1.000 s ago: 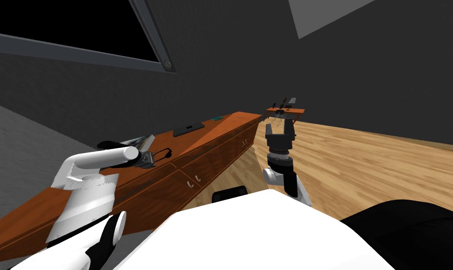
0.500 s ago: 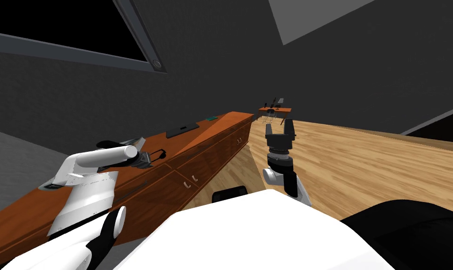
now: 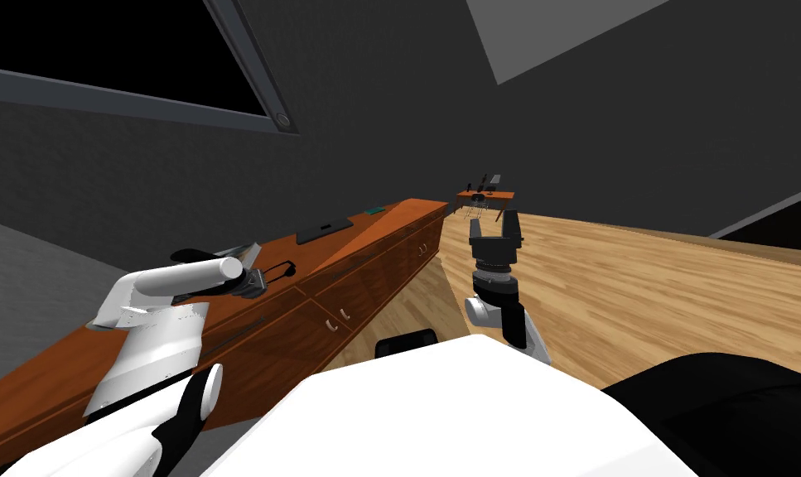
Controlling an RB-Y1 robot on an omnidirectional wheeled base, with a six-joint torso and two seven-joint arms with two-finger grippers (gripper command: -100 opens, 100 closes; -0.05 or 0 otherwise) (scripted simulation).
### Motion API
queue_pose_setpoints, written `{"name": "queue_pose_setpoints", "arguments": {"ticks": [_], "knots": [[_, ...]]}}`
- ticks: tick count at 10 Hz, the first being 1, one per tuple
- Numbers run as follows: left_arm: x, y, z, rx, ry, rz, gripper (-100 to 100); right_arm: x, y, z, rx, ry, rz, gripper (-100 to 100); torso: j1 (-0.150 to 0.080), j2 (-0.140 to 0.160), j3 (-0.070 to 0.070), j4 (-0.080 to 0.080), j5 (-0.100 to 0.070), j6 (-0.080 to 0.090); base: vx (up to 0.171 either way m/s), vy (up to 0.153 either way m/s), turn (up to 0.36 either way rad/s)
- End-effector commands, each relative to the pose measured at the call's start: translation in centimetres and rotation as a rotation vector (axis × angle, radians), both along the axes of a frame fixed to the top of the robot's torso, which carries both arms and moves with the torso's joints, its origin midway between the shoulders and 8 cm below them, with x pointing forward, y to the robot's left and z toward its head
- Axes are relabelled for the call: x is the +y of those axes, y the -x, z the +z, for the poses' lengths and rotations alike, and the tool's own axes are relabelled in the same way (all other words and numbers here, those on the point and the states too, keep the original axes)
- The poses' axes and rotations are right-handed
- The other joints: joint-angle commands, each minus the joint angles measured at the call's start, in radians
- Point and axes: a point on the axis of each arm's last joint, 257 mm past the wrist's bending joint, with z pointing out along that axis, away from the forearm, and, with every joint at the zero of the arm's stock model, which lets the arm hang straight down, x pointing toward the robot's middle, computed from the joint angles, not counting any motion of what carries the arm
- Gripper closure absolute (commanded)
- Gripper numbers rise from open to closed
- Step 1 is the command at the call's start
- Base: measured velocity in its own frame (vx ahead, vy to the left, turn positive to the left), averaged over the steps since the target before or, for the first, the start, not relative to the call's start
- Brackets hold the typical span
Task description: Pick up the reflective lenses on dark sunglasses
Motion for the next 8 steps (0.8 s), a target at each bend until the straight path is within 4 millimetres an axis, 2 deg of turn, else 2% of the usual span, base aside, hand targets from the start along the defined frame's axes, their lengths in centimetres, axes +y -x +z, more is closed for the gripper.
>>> {"name": "queue_pose_setpoints", "arguments": {"ticks": [1,2,3,4,5,6,8], "knots": [[0.0,0.0,0.0,0.000,0.000,0.000,100,0.0,0.0,0.0,0.000,0.000,0.000,0,0.000,0.000,0.000,0.000,0.000,0.000,0.000,0.000,0.000],[0.0,0.0,0.0,0.000,0.000,0.000,100,0.0,0.0,0.0,0.000,0.000,0.000,0,0.000,0.000,0.000,0.000,0.000,0.000,0.000,0.000,0.000],[0.0,0.0,0.0,0.000,0.000,0.000,0,0.0,0.0,0.0,0.000,0.000,0.000,0,0.000,0.000,0.000,0.000,0.000,0.000,0.000,0.000,0.000],[-1.4,0.5,-0.7,0.015,0.019,-0.026,100,0.0,0.0,0.0,0.000,0.000,0.000,0,0.000,0.000,0.000,0.000,0.000,0.000,0.112,0.016,0.284],[-1.7,0.2,0.0,0.002,0.008,-0.037,100,0.0,0.0,0.0,0.000,0.000,0.000,0,0.001,-0.004,-0.002,-0.001,0.000,-0.003,0.143,0.024,0.210],[-2.8,1.0,-1.2,0.027,0.037,-0.055,100,0.0,0.0,0.0,0.000,0.000,0.000,0,0.002,-0.007,-0.004,-0.001,0.000,-0.001,0.170,0.008,0.290],[-3.4,0.4,0.2,-0.002,0.011,-0.079,100,0.0,0.0,0.0,0.000,0.000,0.000,0,0.001,-0.010,-0.006,-0.002,0.000,0.001,0.101,0.008,0.065]]}}
